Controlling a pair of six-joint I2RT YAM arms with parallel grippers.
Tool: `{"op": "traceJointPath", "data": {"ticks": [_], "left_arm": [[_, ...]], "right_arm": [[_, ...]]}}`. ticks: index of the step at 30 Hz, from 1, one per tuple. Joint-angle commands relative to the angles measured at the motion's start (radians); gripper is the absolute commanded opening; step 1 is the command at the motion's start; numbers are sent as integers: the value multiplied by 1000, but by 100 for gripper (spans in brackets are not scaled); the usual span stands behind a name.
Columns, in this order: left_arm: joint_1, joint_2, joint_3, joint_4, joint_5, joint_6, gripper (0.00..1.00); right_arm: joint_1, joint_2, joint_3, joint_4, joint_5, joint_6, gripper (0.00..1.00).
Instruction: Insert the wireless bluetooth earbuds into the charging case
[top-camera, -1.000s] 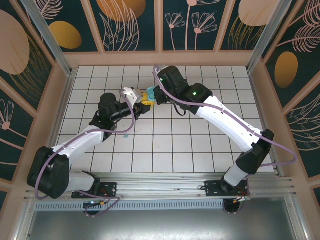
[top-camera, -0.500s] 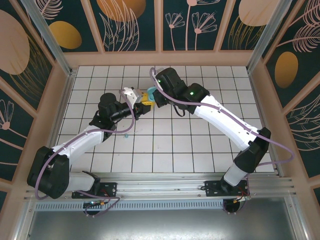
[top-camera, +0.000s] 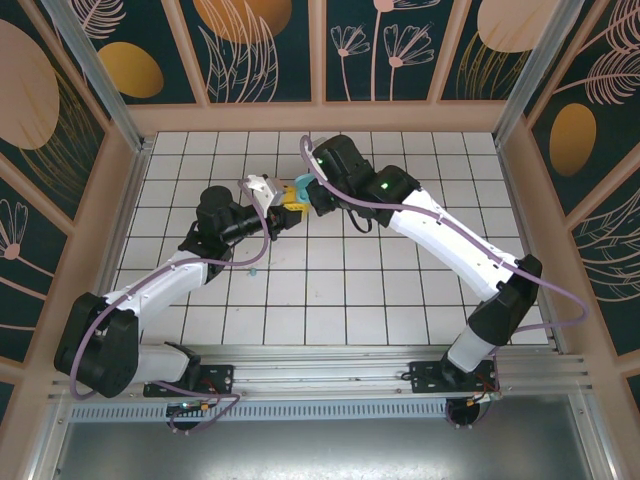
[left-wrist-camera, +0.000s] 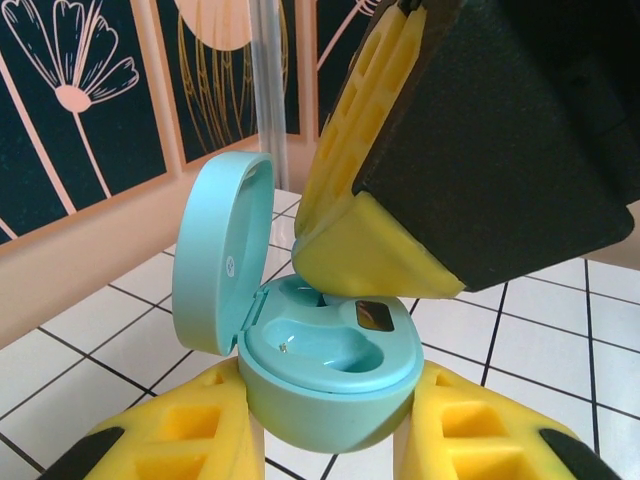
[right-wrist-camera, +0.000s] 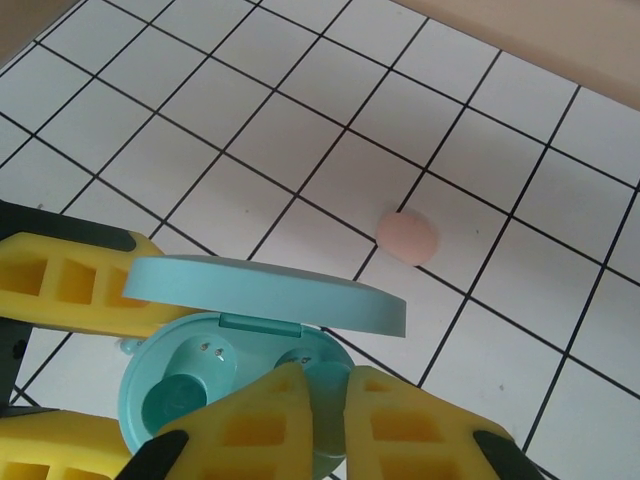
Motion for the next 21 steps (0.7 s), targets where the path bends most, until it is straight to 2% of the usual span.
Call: {"op": "traceJointPath", "data": {"ticks": [1, 7, 15, 21], "left_arm": [[-6, -9, 26, 60, 7, -16, 21], [-6, -13, 23, 60, 4, -18, 21], [-6, -16, 16, 66, 3, -19, 21], [-7, -5, -10, 152, 23, -59, 21]], "right_arm": [[7, 38, 10, -72, -88, -2, 13], [0, 53, 22, -81, -114, 7, 17], [-12, 62, 53, -72, -160, 10, 19], [-15, 66, 87, -82, -198, 10, 20]]}}
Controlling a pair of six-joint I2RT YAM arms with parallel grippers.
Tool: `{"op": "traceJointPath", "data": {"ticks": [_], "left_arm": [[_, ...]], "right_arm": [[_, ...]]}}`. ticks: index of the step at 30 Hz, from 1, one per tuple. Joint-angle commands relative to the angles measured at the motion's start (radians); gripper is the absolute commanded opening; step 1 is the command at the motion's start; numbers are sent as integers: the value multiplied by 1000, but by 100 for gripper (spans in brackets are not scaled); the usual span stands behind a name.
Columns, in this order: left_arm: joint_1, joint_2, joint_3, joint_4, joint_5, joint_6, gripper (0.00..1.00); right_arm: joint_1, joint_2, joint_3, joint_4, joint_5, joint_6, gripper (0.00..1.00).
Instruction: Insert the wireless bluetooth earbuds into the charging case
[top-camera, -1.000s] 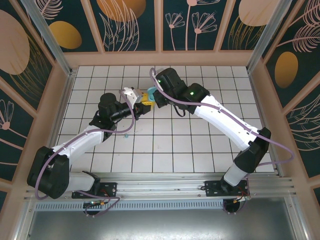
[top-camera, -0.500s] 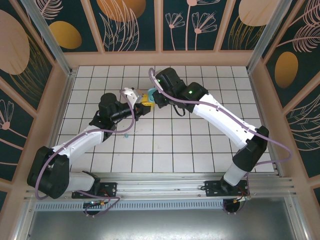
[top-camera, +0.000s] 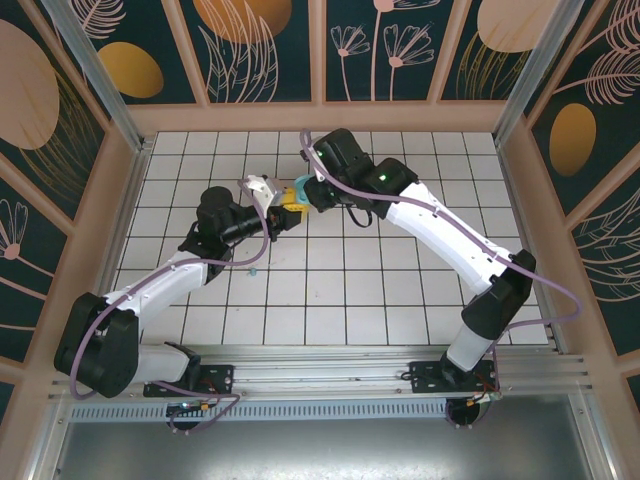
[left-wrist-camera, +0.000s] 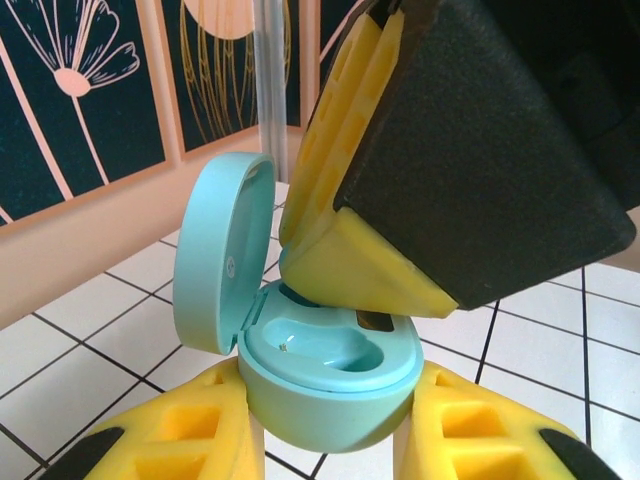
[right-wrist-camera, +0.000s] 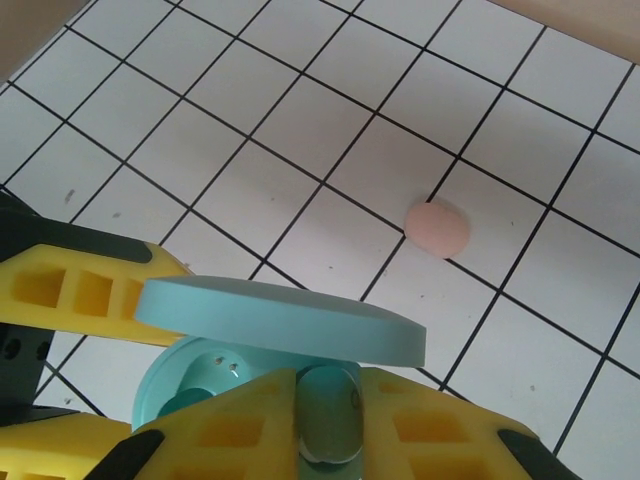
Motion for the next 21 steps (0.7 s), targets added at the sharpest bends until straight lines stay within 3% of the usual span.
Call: {"op": "traceJointPath", "data": {"ticks": [1, 21], "left_arm": [[-7, -2, -5, 161, 28, -44, 21], [-6, 15, -9, 209, 30, -74, 20]], "right_arm": [[15, 25, 29, -46, -103, 11, 20], [2, 38, 106, -102, -173, 16, 27]]}}
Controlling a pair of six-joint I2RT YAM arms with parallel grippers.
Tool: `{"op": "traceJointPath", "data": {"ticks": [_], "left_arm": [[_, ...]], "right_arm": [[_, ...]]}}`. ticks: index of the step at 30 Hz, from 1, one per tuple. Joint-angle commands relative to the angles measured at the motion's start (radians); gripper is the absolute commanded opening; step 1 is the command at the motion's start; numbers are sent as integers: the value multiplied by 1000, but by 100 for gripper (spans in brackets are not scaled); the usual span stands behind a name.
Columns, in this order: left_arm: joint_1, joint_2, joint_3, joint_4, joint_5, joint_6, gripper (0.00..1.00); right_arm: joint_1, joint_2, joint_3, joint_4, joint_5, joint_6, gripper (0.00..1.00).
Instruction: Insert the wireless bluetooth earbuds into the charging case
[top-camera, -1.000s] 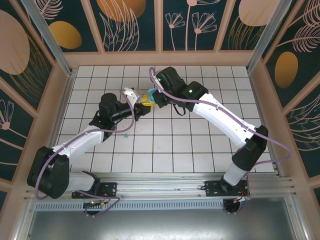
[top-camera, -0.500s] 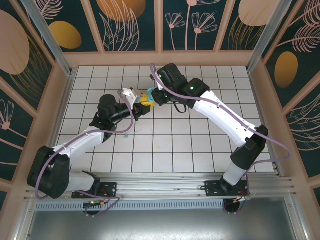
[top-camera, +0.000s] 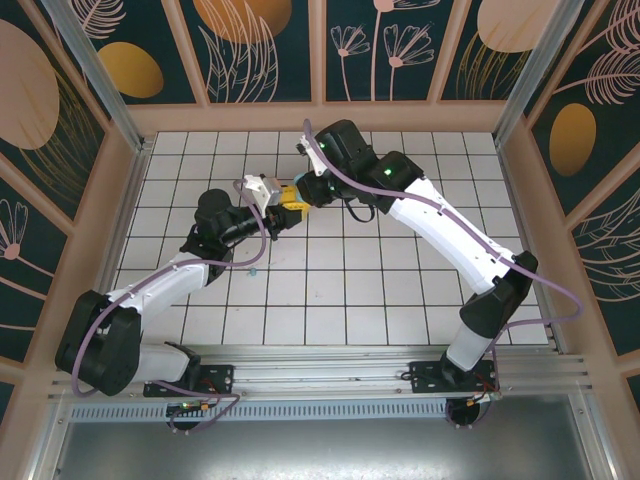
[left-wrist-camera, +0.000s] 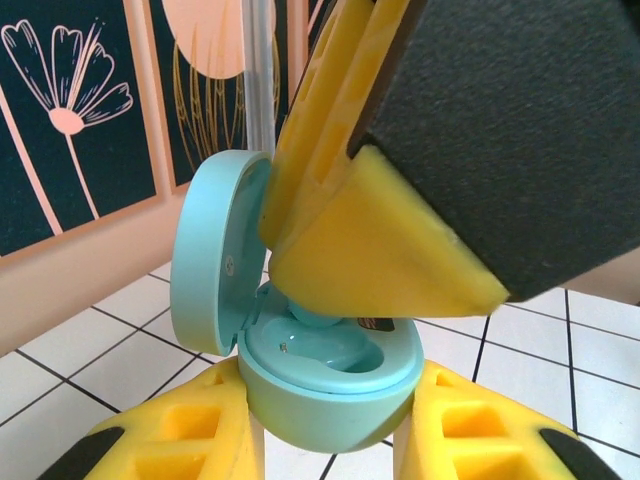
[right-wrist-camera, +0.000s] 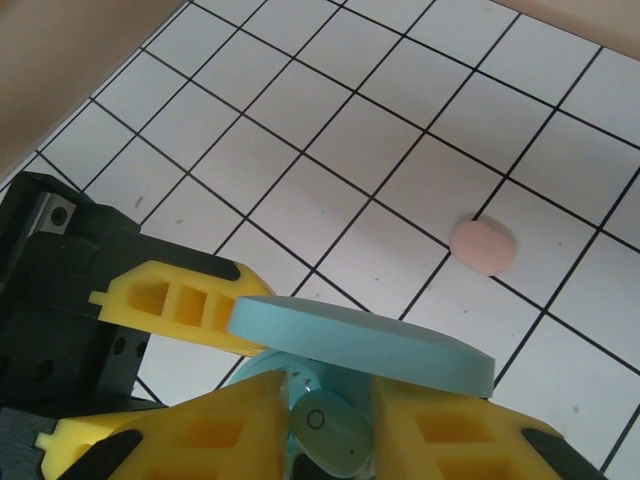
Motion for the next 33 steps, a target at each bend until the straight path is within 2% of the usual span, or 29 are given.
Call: {"op": "traceJointPath", "data": {"ticks": [1, 25, 33], "left_arm": [[-6, 4, 9, 98, 5, -19, 21], [-7, -14, 3, 90, 3, -16, 20], [-7, -16, 2, 99, 8, -22, 20]], "right_arm": [[4, 25, 21, -62, -75, 17, 27], [-53, -31, -57, -24, -53, 94, 21], [-60, -44, -63, 6, -27, 175, 17]]}}
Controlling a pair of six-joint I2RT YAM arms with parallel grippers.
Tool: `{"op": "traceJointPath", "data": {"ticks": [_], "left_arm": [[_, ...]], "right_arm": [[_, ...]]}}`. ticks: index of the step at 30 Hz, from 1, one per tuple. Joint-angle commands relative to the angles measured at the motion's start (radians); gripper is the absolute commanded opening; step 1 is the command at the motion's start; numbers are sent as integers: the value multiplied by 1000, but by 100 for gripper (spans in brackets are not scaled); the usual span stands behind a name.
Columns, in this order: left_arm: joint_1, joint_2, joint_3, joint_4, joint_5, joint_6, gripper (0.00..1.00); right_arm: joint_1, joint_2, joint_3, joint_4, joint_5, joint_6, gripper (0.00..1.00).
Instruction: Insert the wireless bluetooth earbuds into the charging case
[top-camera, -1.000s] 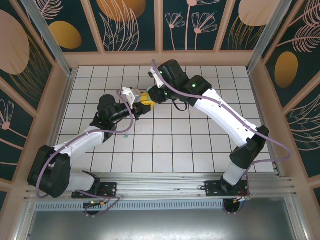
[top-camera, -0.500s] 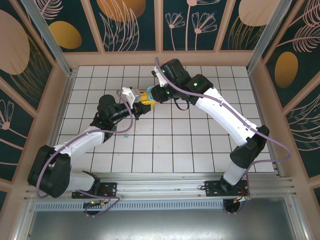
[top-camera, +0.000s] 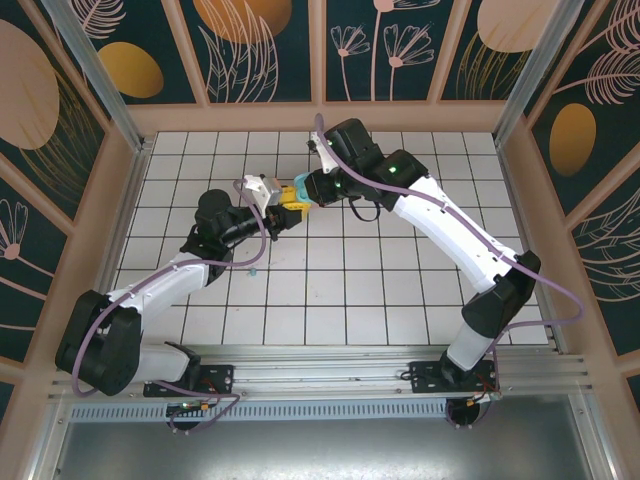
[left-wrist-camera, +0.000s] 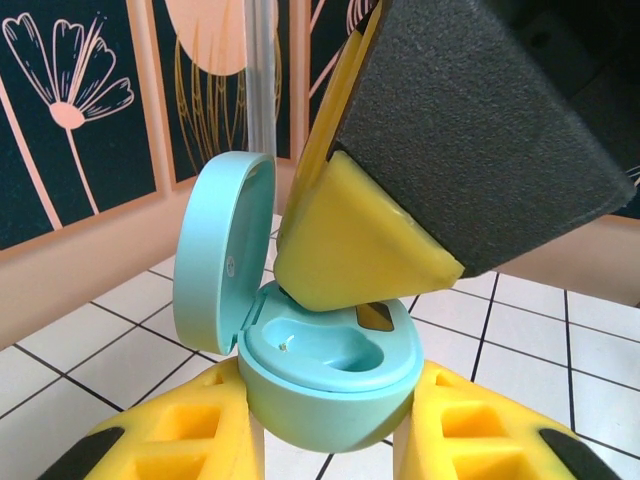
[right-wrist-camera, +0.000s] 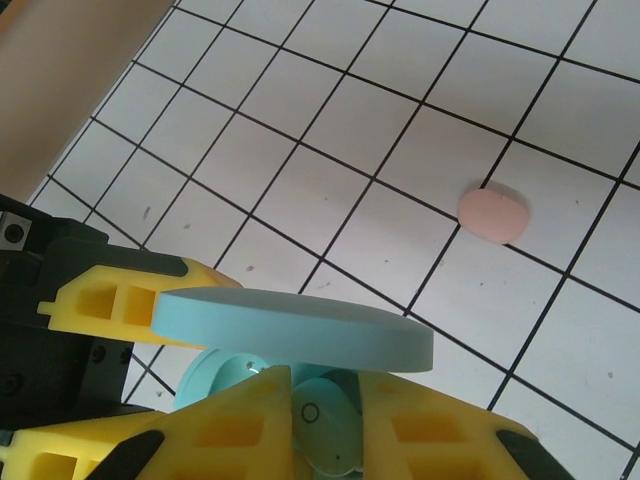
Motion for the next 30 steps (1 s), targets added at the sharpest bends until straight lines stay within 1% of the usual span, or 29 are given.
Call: {"op": "traceJointPath", "data": {"ticks": [1, 9, 13, 15, 23, 30], "left_arm": [[-6, -16, 4, 103, 12, -11, 20], [-7, -12, 6, 125, 17, -24, 20], [-6, -13, 4, 136, 19, -27, 20], [-6, -12, 3, 137, 19, -28, 20], [-6, -13, 3, 137, 20, -28, 20], [-7, -16, -2, 137, 16, -28, 20]], "right_arm": [[-10, -31, -23, 7, 18, 74, 16], [-9, -86, -113, 113, 34, 205, 16], [-9, -120, -158, 168, 53, 268, 20], [-10, -129, -173, 185, 52, 284, 21], [-10, -131, -185, 189, 20, 292, 25], [-8, -139, -185, 194, 18, 293, 29]]}}
